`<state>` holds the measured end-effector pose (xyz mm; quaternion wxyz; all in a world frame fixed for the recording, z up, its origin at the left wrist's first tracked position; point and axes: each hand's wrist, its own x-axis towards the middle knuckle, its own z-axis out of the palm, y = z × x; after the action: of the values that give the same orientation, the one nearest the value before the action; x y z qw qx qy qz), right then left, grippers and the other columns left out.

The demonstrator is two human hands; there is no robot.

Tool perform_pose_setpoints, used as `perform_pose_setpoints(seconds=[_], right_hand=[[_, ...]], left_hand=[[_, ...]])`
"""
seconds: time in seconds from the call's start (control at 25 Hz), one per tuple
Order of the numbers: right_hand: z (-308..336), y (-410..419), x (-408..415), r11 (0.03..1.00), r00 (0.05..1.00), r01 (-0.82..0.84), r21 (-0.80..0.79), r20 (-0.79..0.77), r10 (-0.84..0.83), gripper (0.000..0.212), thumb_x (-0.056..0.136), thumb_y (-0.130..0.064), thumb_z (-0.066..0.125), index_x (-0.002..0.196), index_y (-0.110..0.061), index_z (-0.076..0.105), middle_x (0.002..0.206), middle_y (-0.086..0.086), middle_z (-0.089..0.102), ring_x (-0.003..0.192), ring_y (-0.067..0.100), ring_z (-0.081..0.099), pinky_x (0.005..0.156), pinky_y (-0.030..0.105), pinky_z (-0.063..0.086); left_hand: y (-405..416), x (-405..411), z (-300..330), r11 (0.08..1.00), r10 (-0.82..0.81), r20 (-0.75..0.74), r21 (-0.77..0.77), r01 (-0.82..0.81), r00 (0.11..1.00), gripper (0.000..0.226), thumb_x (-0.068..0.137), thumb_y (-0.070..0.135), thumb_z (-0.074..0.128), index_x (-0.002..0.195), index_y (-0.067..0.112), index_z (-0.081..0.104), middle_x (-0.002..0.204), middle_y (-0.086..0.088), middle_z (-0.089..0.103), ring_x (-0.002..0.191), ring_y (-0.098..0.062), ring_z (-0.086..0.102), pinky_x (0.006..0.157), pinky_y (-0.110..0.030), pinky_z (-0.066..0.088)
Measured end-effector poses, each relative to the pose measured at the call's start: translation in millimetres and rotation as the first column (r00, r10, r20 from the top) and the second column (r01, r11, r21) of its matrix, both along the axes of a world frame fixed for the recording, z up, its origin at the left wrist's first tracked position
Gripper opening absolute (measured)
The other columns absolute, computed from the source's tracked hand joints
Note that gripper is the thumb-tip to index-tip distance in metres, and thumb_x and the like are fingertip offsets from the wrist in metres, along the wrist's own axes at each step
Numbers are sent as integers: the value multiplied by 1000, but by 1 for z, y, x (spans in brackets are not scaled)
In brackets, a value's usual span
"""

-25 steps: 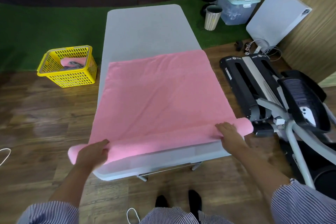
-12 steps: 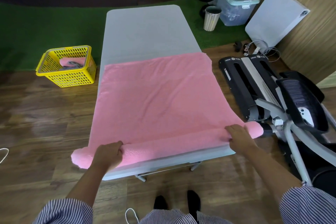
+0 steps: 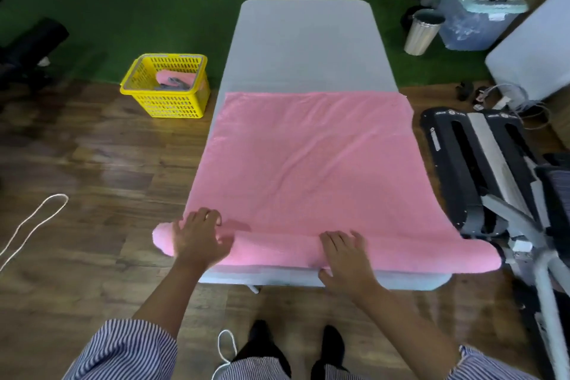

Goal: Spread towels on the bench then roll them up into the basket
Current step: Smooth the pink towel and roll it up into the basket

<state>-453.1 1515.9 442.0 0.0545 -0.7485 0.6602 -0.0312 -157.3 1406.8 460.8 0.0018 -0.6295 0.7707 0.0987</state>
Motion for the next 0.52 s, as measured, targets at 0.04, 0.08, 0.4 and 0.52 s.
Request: perform_pose_setpoints(seconds=[0.04, 0.08, 0.4, 0.52], right_hand=[[2, -9, 19, 1000, 999, -26, 3, 34, 26, 60, 57, -44, 44, 106, -11, 55, 98, 3, 65, 86, 24, 63, 87, 45, 41], [2, -18, 37, 999, 998, -49, 4, 48, 48, 60, 57, -46, 41, 104, -12, 58, 97, 2, 65, 83, 23, 64, 81, 42, 46], [13, -77, 197, 973, 970, -200, 117, 163, 180, 64, 60, -53, 41, 108, -14, 58, 94, 2, 64, 77, 24, 60, 67, 35, 48], [20, -83, 214, 971, 970, -172, 169, 200, 137, 64, 62, -50, 36, 110, -12, 57, 89, 6, 60, 72, 27, 58, 62, 32, 40]], left_hand=[[-4, 4, 6, 997, 42, 24, 61, -43, 999, 45, 70, 54, 49, 100, 23, 58, 100, 6, 56, 93, -17, 56, 91, -39, 39], [-9, 6, 13, 989, 53, 30, 136, -56, 998, 50, 66, 59, 47, 101, 25, 56, 99, 8, 53, 92, -14, 54, 90, -35, 39], [-66, 76, 10, 886, 415, -481, 407, -223, 772, 16, 75, 33, 73, 77, 20, 63, 83, 0, 68, 86, -21, 65, 82, -36, 54], [-85, 94, -4, 733, 560, -291, 611, -299, 776, 24, 80, 30, 75, 86, 12, 61, 91, -6, 60, 98, -30, 60, 81, -34, 47]])
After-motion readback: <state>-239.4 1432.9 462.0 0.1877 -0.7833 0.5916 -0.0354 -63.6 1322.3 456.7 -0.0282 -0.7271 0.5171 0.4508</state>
